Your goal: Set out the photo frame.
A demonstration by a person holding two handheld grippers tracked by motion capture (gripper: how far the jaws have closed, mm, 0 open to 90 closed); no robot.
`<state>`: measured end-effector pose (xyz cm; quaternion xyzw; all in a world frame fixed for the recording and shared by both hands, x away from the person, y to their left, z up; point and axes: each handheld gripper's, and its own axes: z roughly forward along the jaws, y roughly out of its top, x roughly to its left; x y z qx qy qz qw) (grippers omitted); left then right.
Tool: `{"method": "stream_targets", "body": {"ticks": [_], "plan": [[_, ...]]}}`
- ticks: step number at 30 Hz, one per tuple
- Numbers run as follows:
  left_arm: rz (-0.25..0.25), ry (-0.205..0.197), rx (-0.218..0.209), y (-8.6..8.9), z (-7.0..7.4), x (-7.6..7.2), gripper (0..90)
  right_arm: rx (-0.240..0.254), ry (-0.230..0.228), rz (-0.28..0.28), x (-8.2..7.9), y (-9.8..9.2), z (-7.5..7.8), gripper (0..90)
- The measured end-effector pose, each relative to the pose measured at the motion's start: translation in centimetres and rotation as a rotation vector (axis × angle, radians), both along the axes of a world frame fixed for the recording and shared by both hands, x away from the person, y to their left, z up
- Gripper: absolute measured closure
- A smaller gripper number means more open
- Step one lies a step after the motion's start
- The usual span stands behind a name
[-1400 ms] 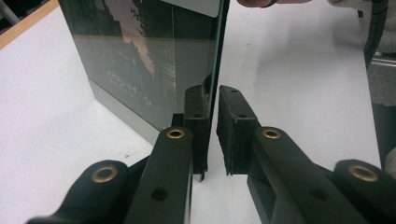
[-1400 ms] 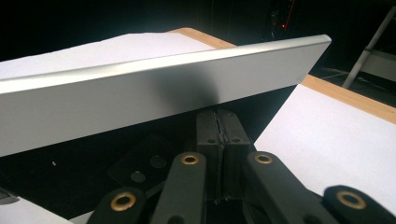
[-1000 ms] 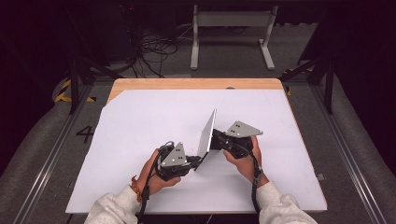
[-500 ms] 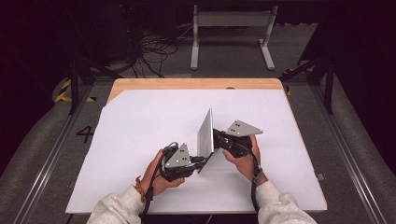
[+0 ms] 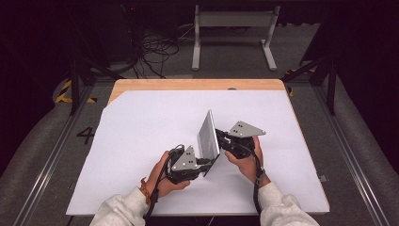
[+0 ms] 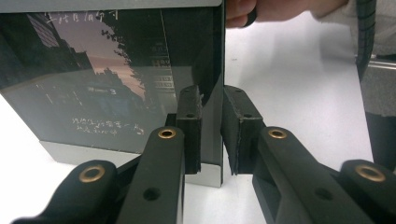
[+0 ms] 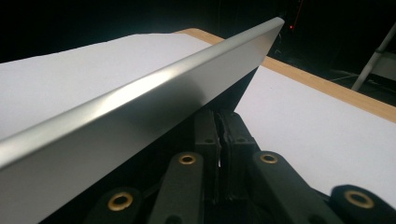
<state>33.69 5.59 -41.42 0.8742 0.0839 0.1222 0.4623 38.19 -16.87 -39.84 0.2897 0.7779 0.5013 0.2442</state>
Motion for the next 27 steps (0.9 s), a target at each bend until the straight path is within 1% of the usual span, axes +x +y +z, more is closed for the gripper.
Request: {"method": "stream_targets", "body": {"ticks": [3, 6, 8, 9, 10, 13, 15, 16, 18, 21, 24, 27], "plan": [[-0.008, -0.007, 0.009, 0.2, 0.0, 0.0, 80.5, -0.022, -0.004, -0.009, -0.4, -0.5, 0.1, 85.6], [0.001, -0.017, 0.026, 0.3, 0.0, -0.1, 81.7, -0.017, 0.005, -0.024, -1.0, -1.5, 0.2, 84.2], [0.002, -0.013, 0.029, 0.7, 0.0, -0.1, 81.9, -0.027, 0.007, -0.029, -1.6, -2.1, 0.3, 83.2], [0.002, -0.013, 0.029, 0.7, 0.0, -0.1, 82.4, -0.027, 0.007, -0.029, -1.6, -2.1, 0.3, 83.2], [0.008, -0.01, 0.032, 0.8, -0.1, 0.0, 82.4, -0.037, 0.006, -0.031, -2.0, -2.5, 0.2, 82.4], [0.016, -0.007, 0.043, 0.9, -0.4, 0.1, 82.6, -0.043, 0.021, -0.02, -3.0, -3.3, 0.1, 81.8], [0.013, 0.0, 0.054, 0.8, -0.6, 0.2, 82.8, -0.045, 0.022, -0.015, -3.5, -3.5, -0.1, 81.1], [0.01, -0.003, 0.063, 0.8, -0.8, 0.2, 82.6, -0.043, 0.021, -0.013, -3.9, -3.5, -0.1, 81.1], [-0.005, -0.007, 0.076, 0.7, -1.1, 0.3, 82.6, -0.044, 0.008, 0.0, -4.8, -3.4, -0.4, 81.0], [-0.022, -0.002, 0.084, 0.5, -1.4, 0.3, 82.4, -0.052, 0.0, 0.032, -6.1, -3.0, -0.5, 80.7], [-0.026, -0.008, 0.089, 0.2, -1.4, 0.2, 82.2, -0.052, -0.003, 0.062, -7.4, -2.8, -0.4, 79.1], [-0.035, -0.008, 0.085, 0.1, -1.4, 0.3, 82.1, -0.054, 0.006, 0.088, -8.5, -2.6, -0.3, 77.7]]}}
